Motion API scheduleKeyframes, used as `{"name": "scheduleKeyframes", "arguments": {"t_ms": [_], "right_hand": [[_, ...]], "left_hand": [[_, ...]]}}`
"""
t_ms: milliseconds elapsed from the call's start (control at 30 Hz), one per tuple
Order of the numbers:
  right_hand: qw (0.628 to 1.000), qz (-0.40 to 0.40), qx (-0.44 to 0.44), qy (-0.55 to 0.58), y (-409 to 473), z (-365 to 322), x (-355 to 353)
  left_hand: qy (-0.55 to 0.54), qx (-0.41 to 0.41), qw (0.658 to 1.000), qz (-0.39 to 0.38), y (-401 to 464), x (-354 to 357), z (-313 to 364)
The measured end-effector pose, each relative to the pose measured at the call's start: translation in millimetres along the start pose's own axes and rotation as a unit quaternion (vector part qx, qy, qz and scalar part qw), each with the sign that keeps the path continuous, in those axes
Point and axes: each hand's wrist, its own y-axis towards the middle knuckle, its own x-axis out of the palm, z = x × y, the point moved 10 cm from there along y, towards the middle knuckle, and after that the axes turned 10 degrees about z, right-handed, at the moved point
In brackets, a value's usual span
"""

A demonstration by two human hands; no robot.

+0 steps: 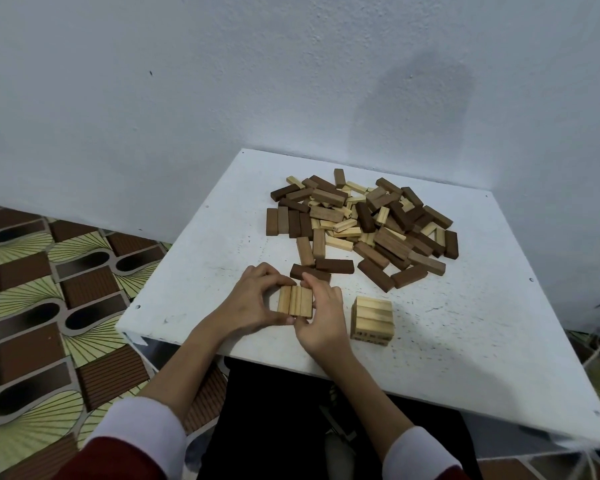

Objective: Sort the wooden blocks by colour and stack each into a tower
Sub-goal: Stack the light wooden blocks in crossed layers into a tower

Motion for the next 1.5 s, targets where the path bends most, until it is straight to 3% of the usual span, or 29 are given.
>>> {"name": "scheduleKeyframes", "arguments": {"t_ms": [333, 500, 833, 1100, 1500], "right_hand": [[0.994, -0.088, -0.014, -0.066, 10, -19, 3], [0.993, -0.115, -0.031, -0.024, 17, -40, -27], [0.992, -0.071, -0.095, -0.047, 7, -9, -101], [0.991, -0.058, -0.064, -0.099, 0, 16, -120], [0.990, -0.101, -0.027, -0.097, 3, 32, -114]], "left_hand": [[-0.075, -0.050, 0.996, -0.002, 1, -12, 2], [-0.094, -0.027, 0.995, 0.025, 7, -27, 31], [-0.090, 0.044, 0.995, -0.018, 17, 20, 101], [-0.005, 0.044, 0.998, -0.046, 15, 57, 109], [-0.009, 0.037, 0.997, -0.068, 11, 66, 104]]}}
